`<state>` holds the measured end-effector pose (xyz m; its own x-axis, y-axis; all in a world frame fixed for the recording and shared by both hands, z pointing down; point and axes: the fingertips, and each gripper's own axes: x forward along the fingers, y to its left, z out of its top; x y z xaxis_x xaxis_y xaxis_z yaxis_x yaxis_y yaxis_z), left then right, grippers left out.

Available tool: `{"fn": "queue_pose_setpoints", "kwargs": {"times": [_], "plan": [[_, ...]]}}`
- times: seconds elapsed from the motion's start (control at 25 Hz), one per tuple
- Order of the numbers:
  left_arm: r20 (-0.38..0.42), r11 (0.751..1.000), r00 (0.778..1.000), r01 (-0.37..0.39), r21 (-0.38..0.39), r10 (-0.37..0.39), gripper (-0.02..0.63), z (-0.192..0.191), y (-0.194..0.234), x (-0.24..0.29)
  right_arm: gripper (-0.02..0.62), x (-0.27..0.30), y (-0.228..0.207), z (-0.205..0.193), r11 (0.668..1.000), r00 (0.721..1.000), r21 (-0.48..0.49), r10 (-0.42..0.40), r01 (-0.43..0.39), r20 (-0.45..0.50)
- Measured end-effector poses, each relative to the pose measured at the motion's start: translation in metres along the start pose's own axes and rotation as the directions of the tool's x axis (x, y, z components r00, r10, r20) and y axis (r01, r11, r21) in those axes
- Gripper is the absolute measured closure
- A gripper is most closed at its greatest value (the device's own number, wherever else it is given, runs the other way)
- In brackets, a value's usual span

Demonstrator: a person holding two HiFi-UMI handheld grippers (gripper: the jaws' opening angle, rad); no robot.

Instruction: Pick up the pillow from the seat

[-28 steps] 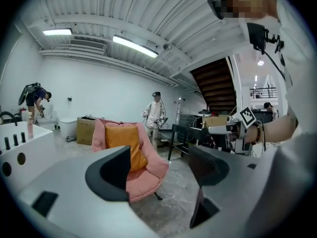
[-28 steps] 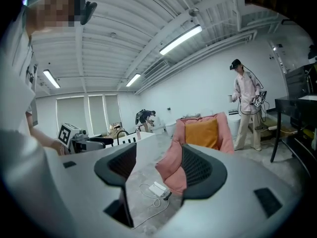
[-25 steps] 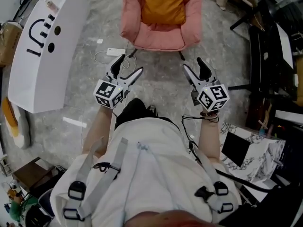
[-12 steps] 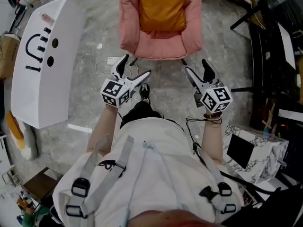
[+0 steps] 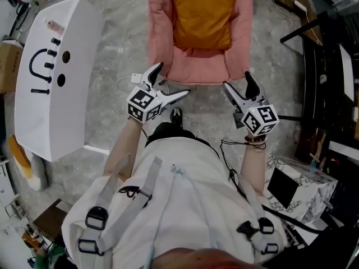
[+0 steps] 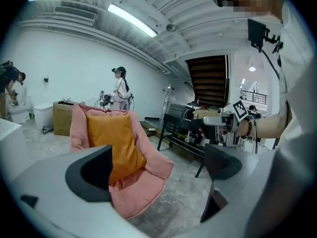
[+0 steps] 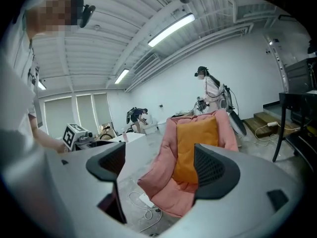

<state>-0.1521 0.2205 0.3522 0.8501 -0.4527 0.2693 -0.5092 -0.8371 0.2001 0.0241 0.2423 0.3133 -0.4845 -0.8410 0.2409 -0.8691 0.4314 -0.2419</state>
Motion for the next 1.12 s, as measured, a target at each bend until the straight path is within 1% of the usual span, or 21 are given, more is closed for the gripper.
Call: {"fn": "queue_pose_setpoints", "kwargs": {"times": [0.16,0.28,0.44,0.6,0.72,0.84,1.0,1.12], "plan": [[-0.002,0.999,1.0,0.015,-0.044,-0.015,0.044,0.003,0.035,0.006,0.181,0.031,-0.005,0.0,1.0,1.0,0.018,-0.001,0.001,-0.025],[-0.022,0.998,0.999,0.032,-0.056,-0.034,0.04,0.006,0.051,0.023,0.179,0.037,-0.022,0.005,0.998,1.0,0.061,-0.022,0.022,-0.002],[-0.046,0.993,0.997,0.055,-0.104,-0.06,0.037,0.006,0.069,0.031,0.179,0.047,-0.032,0.005,0.996,0.999,0.083,-0.042,0.042,0.002],[-0.069,0.991,0.997,0.037,-0.127,-0.046,0.037,0.006,0.087,0.037,0.179,0.058,-0.043,0.005,0.994,0.999,0.1,-0.051,0.052,-0.011],[-0.068,0.987,0.997,0.024,-0.157,-0.036,0.037,0.007,0.091,0.057,0.179,0.061,-0.065,0.006,0.993,0.999,0.11,-0.048,0.049,-0.006],[-0.069,0.985,0.997,0.013,-0.17,-0.025,0.037,0.009,0.099,0.077,0.179,0.069,-0.089,0.006,0.993,0.999,0.11,-0.041,0.042,-0.016],[-0.11,0.987,0.994,-0.003,-0.163,-0.015,0.037,0.007,0.115,0.099,0.179,0.097,-0.116,0.006,0.995,0.998,0.102,-0.011,0.017,-0.061],[-0.111,0.982,0.994,-0.018,-0.186,-0.003,0.034,0.015,0.135,0.119,0.179,0.121,-0.141,0.015,0.995,0.997,0.097,0.0,0.008,-0.076]]}}
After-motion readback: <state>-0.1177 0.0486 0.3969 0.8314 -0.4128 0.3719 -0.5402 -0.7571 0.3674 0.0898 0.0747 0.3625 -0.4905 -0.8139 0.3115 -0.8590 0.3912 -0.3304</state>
